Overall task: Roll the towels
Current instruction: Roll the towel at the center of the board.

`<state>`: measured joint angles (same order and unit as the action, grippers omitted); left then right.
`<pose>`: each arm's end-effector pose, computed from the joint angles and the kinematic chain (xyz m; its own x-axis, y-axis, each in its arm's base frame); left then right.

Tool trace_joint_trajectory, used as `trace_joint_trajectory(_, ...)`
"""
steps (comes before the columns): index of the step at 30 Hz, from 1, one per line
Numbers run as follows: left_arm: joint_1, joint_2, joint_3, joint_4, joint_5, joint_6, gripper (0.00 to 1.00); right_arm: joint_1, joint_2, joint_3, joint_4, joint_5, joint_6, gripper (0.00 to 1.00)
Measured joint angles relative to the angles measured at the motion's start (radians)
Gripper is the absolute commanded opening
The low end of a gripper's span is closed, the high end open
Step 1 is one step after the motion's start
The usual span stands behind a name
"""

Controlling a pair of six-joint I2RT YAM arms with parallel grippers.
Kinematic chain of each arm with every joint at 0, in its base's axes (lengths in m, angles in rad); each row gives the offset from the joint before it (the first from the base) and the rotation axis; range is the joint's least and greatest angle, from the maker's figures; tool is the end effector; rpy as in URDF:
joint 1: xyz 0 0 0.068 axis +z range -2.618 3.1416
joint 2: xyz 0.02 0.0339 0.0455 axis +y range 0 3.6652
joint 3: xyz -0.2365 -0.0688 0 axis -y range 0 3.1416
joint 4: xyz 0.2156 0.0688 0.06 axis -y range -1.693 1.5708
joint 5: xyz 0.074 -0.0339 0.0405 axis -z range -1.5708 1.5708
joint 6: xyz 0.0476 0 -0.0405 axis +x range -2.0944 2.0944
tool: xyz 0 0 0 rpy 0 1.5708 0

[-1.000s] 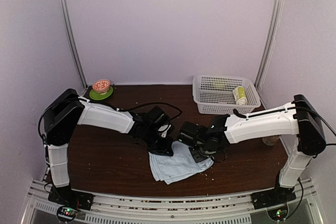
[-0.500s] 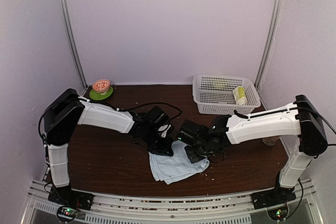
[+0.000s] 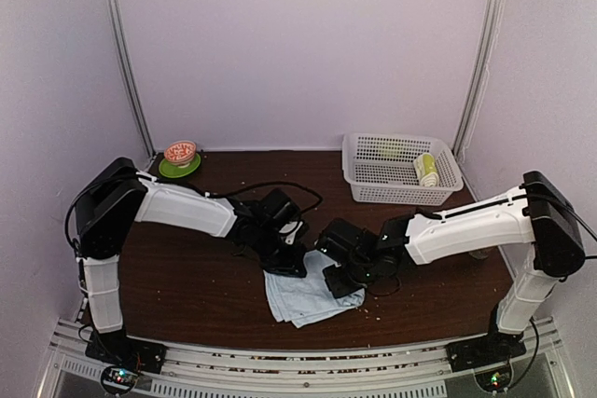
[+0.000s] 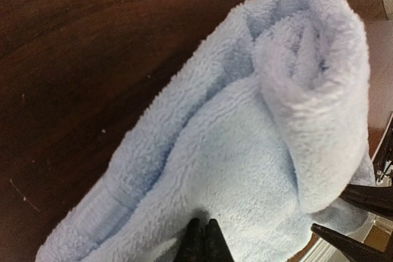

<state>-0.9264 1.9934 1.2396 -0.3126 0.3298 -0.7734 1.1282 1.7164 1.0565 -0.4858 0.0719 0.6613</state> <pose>0.2116 -0.3073 0.1212 -0.9704 0.1912 -0.1477 0.2411 0.8061 -0.5405 0.1365 0.2800 0.1521 -0.8537 -0.3709 -0.3657 -0.4617 0.8638 0.2016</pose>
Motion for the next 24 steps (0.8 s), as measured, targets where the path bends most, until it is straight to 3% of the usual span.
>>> trace_joint_trajectory(13,0.000,-0.180,-0.037,-0.005,-0.014,-0.002,0.00,-0.002,0.000,-0.125,0.246,-0.066,0.023,0.37)
trace_joint_trajectory(24,0.000,-0.061,0.043,0.113,0.031,-0.025,0.00,-0.002,-0.007,-0.165,0.341,-0.071,0.047,0.39)
